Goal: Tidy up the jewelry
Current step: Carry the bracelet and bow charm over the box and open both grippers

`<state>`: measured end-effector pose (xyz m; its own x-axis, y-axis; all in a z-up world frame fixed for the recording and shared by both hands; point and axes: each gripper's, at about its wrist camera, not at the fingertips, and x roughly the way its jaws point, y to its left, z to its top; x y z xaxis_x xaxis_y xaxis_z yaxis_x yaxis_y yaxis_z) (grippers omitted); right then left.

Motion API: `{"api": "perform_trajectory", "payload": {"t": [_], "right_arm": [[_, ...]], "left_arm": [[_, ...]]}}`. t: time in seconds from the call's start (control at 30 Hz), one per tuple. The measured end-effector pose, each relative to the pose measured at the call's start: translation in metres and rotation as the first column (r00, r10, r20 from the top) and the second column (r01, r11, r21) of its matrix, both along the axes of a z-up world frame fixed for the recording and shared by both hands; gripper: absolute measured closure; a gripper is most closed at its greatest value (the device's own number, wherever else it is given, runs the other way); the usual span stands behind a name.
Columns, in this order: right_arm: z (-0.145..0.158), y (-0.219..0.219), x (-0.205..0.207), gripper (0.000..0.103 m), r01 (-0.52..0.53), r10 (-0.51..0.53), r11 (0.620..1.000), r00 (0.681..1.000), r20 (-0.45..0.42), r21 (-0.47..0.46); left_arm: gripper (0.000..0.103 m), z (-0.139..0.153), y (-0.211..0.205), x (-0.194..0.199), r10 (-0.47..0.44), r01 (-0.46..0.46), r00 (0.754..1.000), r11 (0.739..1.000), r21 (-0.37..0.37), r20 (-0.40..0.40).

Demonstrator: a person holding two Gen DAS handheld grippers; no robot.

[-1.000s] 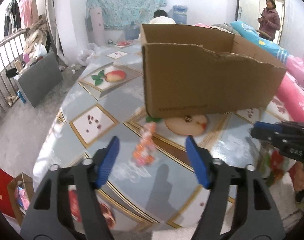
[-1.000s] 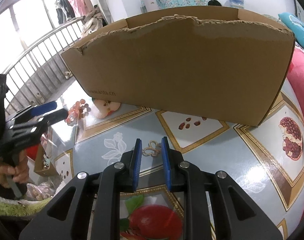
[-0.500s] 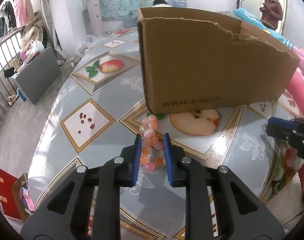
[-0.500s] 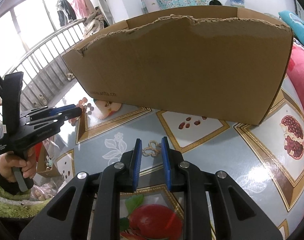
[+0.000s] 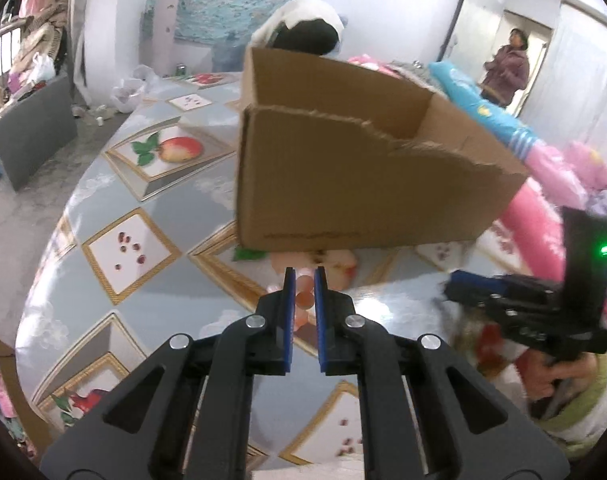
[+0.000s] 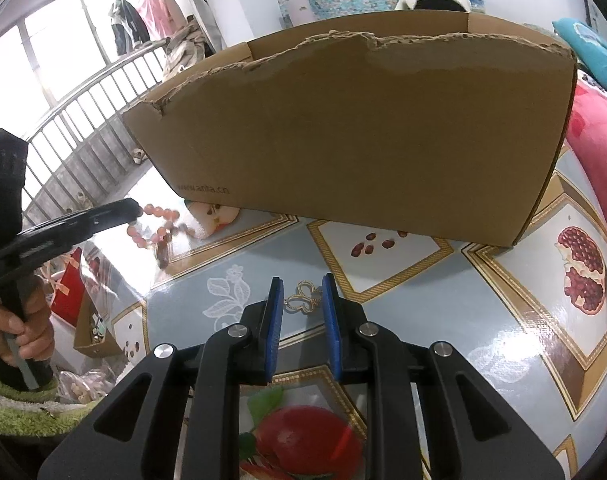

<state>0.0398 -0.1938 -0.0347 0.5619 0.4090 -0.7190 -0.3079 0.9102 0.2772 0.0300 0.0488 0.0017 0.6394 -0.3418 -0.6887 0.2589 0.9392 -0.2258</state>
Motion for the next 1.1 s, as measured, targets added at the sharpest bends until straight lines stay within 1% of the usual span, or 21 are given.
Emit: {"api": "perform_trajectory", "payload": {"t": [0.13,0.33,0.47,0.67,0.77,0.87,1.0,1.1], "right_arm": [[0.003,0.000,-0.002,0.083,-0.001,0.001,1.000,1.000,0.007,0.006],[0.023,-0.006,-0.009,0.083,0.000,-0.001,0.999,0.999,0.038,0.032],[0.046,-0.016,-0.012,0.083,0.003,-0.007,0.998,0.998,0.064,0.063],[0.094,-0.032,-0.011,0.083,-0.012,-0.005,0.993,0.989,0.145,0.116],[0.116,-0.038,-0.005,0.083,-0.013,-0.013,0.992,0.979,0.204,0.129],[0.129,-0.042,0.000,0.083,-0.014,-0.024,0.988,0.969,0.246,0.152],[0.134,-0.049,0.012,0.083,-0.014,-0.026,0.988,0.965,0.261,0.153],[0.137,-0.057,0.022,0.083,0.000,-0.038,0.990,0.965,0.259,0.144]], "left_arm": [[0.095,0.005,-0.005,-0.006,-0.032,0.031,0.999,0.998,-0.056,-0.013],[0.095,0.022,-0.020,-0.017,-0.104,0.100,0.994,0.988,-0.115,-0.028],[0.095,0.043,-0.030,-0.021,-0.146,0.145,0.989,0.980,-0.139,0.004],[0.095,0.091,-0.042,-0.020,-0.213,0.229,0.972,0.957,-0.179,0.104],[0.095,0.117,-0.047,-0.007,-0.223,0.250,0.962,0.953,-0.172,0.157],[0.095,0.133,-0.054,0.015,-0.223,0.250,0.958,0.958,-0.142,0.179],[0.095,0.132,-0.066,0.055,-0.220,0.234,0.967,0.965,-0.114,0.127],[0.095,0.118,-0.075,0.086,-0.215,0.218,0.975,0.973,-0.075,0.057]]}}
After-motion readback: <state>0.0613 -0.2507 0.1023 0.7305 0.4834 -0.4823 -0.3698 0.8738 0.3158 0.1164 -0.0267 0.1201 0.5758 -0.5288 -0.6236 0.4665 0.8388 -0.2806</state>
